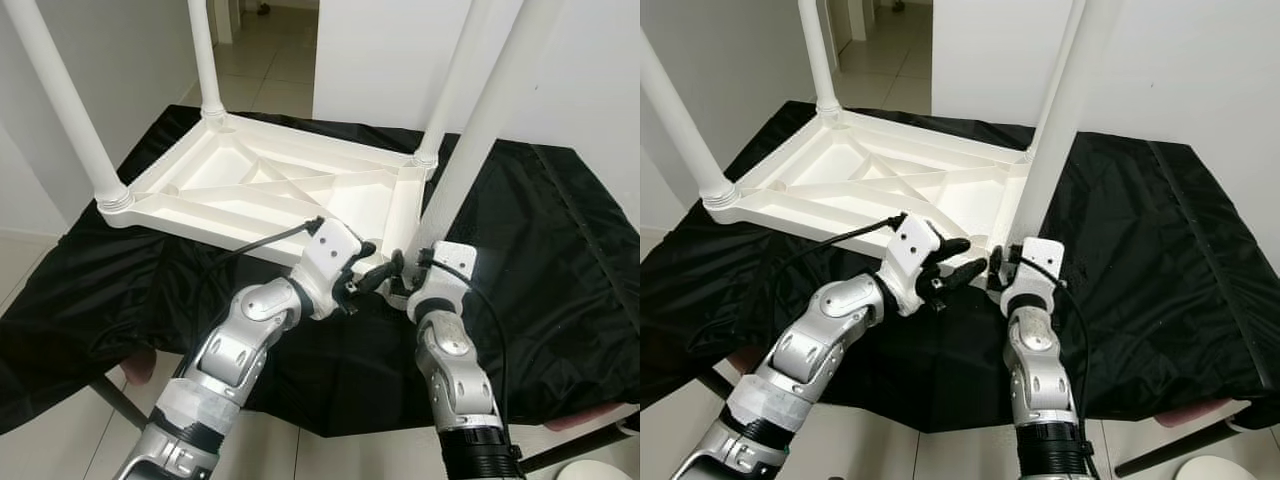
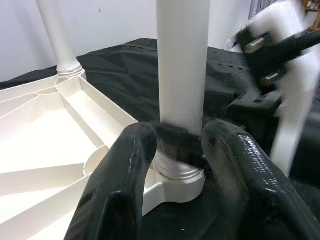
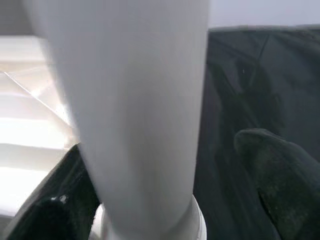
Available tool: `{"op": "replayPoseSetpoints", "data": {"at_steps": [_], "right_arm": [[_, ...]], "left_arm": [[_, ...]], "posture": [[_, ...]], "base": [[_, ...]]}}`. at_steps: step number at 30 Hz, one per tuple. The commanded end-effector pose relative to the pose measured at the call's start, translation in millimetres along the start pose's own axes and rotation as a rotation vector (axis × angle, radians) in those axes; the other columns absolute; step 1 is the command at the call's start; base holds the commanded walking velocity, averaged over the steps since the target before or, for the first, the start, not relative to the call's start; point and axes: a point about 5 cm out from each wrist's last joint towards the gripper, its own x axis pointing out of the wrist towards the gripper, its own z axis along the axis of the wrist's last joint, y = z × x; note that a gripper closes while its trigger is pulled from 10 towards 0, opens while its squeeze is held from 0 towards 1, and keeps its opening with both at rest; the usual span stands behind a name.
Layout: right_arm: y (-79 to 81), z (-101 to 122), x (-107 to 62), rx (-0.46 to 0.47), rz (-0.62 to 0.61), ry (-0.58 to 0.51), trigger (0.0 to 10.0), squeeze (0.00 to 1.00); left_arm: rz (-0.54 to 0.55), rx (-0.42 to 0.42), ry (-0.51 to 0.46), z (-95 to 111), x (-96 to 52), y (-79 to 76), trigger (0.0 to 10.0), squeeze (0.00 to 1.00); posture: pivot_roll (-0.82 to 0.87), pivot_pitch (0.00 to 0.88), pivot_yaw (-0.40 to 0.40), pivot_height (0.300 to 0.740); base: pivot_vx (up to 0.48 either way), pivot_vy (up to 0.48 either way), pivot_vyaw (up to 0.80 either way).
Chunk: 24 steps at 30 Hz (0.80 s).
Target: Building children table
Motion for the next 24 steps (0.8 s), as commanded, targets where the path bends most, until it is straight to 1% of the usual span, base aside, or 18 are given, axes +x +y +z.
{"op": "replayPoseSetpoints", "data": {"at_steps": [1, 2, 6, 7, 8, 9, 10, 13, 14, 15, 17, 18, 19, 20, 21, 22, 23, 24], "right_arm": [[2.8, 5.8, -8.1, 0.007, 0.024, -0.061, 10.0, 0.00], [2.8, 5.8, -8.1, 0.007, 0.024, -0.061, 10.0, 0.00], [3.4, 7.6, -20.7, -0.010, 0.058, -0.103, 10.0, 0.00], [3.4, 7.6, -20.7, -0.010, 0.058, -0.103, 10.0, 0.00], [0.6, 2.1, -32.2, -0.023, 0.079, -0.092, 10.0, 0.00], [0.6, 2.1, -32.2, -0.023, 0.079, -0.092, 10.0, 0.00], [-1.7, -3.1, -42.8, -0.049, 0.102, -0.081, 10.0, 0.00], [-1.7, -3.1, -42.8, -0.049, 0.102, -0.081, 10.0, 0.00], [-4.4, -7.9, -51.7, -0.066, 0.121, -0.068, 6.8, 0.00], [-6.4, -12.1, -58.3, -0.075, 0.146, -0.056, 0.0, 0.00], [-6.4, -12.1, -58.3, -0.075, 0.146, -0.056, 0.0, 0.00], [-7.2, -15.9, -61.6, -0.083, 0.168, -0.044, 0.0, 0.00], [-5.7, -19.3, -63.3, -0.083, 0.205, -0.030, 0.5, 0.00], [-5.7, -19.3, -63.3, -0.083, 0.205, -0.030, 0.5, 0.00], [-4.5, -21.2, -64.1, -0.083, 0.230, -0.023, 0.5, 0.00], [-0.9, -23.2, -63.5, -0.084, 0.264, -0.015, 10.0, 0.00], [3.7, -25.0, -61.6, -0.087, 0.300, -0.009, 10.0, 0.00], [3.7, -25.0, -61.6, -0.087, 0.300, -0.009, 10.0, 0.00]], "left_arm": [[0.021, 0.002, 0.003, 0.6, 0.5, 3.1, 10.0, 0.00], [0.021, 0.002, 0.003, 0.6, 0.5, 3.1, 10.0, 0.00], [0.020, -0.016, -0.005, 1.2, 0.9, 2.8, 10.0, 0.00], [0.020, -0.016, -0.005, 1.2, 0.9, 2.8, 10.0, 0.00], [0.035, -0.019, -0.015, 2.8, 1.6, 4.9, 10.0, 0.00], [0.035, -0.019, -0.015, 2.8, 1.6, 4.9, 10.0, 0.00], [0.063, -0.015, -0.031, 5.4, 1.4, 9.3, 10.0, 0.00], [0.063, -0.015, -0.031, 5.4, 1.4, 9.3, 10.0, 0.00], [0.112, -0.029, -0.055, 9.7, 0.8, 18.0, 10.0, 0.00], [0.153, -0.036, -0.077, 15.0, -0.6, 27.1, 10.0, 0.00], [0.153, -0.036, -0.077, 15.0, -0.6, 27.1, 10.0, 0.00], [0.191, -0.041, -0.100, 21.1, -3.0, 36.2, 10.0, 0.00], [0.224, -0.039, -0.120, 26.8, -5.7, 44.0, 10.0, 0.00], [0.224, -0.039, -0.120, 26.8, -5.7, 44.0, 10.0, 0.00], [0.243, -0.035, -0.131, 30.2, -7.0, 48.3, 10.0, 0.00], [0.279, -0.032, -0.148, 34.5, -9.9, 54.4, 10.0, 0.00], [0.326, -0.033, -0.164, 38.1, -13.0, 60.3, 10.0, 0.00], [0.326, -0.033, -0.164, 38.1, -13.0, 60.3, 10.0, 0.00]], "posture": [[0.00, 0.028, -0.019, 0.740], [0.00, 0.028, -0.019, 0.740], [-0.02, 0.037, -0.007, 0.740], [-0.02, 0.037, -0.007, 0.740], [-0.02, 0.037, -0.006, 0.740], [-0.02, 0.037, -0.006, 0.740], [-0.02, 0.038, -0.008, 0.740], [-0.02, 0.038, -0.008, 0.740], [-0.02, 0.038, -0.007, 0.740], [-0.02, 0.039, -0.013, 0.740], [-0.02, 0.039, -0.013, 0.740], [-0.02, 0.040, -0.015, 0.740], [-0.01, 0.041, -0.016, 0.740], [-0.01, 0.041, -0.016, 0.740], [-0.01, 0.042, -0.018, 0.740], [0.00, 0.041, -0.019, 0.740], [0.00, 0.041, -0.021, 0.740], [0.00, 0.041, -0.021, 0.740]], "base": [[0.000, 0.000, 0.00], [0.000, 0.000, 0.00], [0.000, 0.000, 0.00], [0.000, 0.000, 0.00], [0.000, 0.000, 0.00], [0.000, 0.000, 0.00], [0.000, 0.000, 0.00], [0.000, 0.000, 0.00], [0.000, 0.000, 0.00], [0.000, 0.000, 0.00], [0.000, 0.000, 0.00], [0.000, 0.000, 0.00], [0.000, 0.000, 0.00], [0.000, 0.000, 0.00], [0.000, 0.000, 0.00], [0.000, 0.000, 0.00], [0.000, 0.000, 0.00], [0.000, 0.000, 0.00]]}}
